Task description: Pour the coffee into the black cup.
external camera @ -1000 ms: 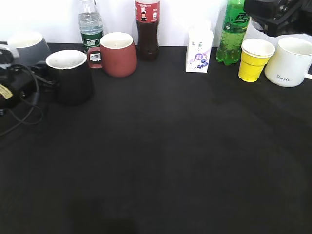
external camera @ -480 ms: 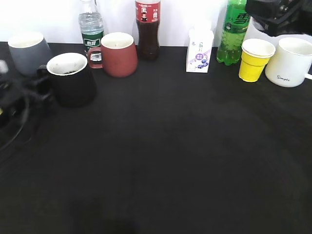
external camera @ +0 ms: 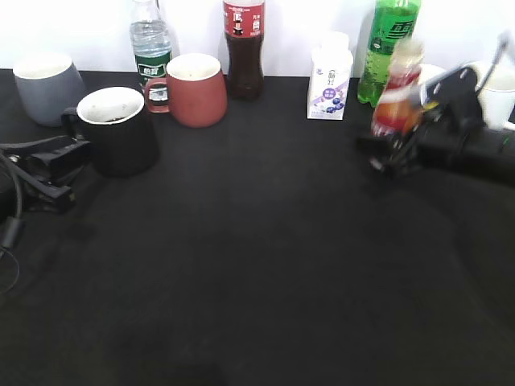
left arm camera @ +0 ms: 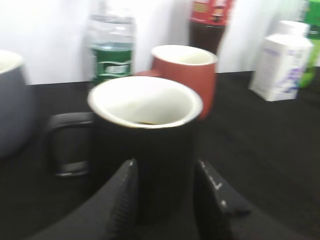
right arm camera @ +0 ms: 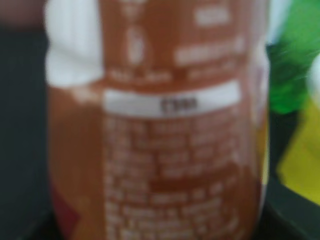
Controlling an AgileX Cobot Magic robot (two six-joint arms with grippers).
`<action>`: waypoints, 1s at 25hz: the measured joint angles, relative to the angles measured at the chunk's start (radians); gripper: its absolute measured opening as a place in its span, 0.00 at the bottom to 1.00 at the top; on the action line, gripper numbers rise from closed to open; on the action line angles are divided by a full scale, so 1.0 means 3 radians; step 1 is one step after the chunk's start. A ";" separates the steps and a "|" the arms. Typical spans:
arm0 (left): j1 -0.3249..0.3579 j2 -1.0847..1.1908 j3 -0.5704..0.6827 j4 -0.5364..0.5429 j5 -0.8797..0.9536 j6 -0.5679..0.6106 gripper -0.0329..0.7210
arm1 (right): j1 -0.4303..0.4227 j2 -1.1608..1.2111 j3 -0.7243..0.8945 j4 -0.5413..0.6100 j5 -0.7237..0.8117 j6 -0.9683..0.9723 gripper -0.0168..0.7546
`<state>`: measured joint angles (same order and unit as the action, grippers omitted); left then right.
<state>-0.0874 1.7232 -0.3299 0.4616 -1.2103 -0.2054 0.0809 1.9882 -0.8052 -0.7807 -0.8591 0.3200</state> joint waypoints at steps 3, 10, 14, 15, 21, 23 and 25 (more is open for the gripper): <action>-0.0007 0.0000 0.0003 0.0019 0.0000 0.0000 0.43 | 0.0010 0.0278 -0.0081 0.0288 -0.0284 -0.0202 0.71; -0.0031 0.0000 0.0003 0.0042 0.0000 0.0000 0.43 | 0.0010 0.0389 -0.0163 0.0318 -0.0333 0.0023 0.83; -0.0031 0.0000 0.0003 0.0042 0.0000 0.0000 0.44 | 0.0010 0.0203 0.0028 0.0307 -0.0101 0.0085 0.87; -0.0031 0.0000 0.0003 0.0042 0.0007 0.0000 0.45 | 0.0010 0.0111 0.0128 0.0318 -0.0049 0.0090 0.87; -0.0033 -0.0027 0.0003 0.0081 0.0445 -0.0369 0.57 | 0.0010 -0.0647 0.0512 0.0366 0.0992 0.0223 0.86; -0.0033 -0.0217 0.0003 0.0135 0.0791 -0.0570 0.59 | 0.0010 -0.1063 0.0512 0.0366 0.1502 0.0315 0.85; -0.0126 -0.0497 -0.0172 0.0168 0.1632 -0.0820 0.59 | 0.0010 -0.1307 0.0397 0.0433 0.2303 0.0339 0.83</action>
<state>-0.1251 1.5742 -0.3815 0.5119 -0.7206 -0.4516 0.0840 1.5960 -0.6860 -0.6508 -0.1681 0.4219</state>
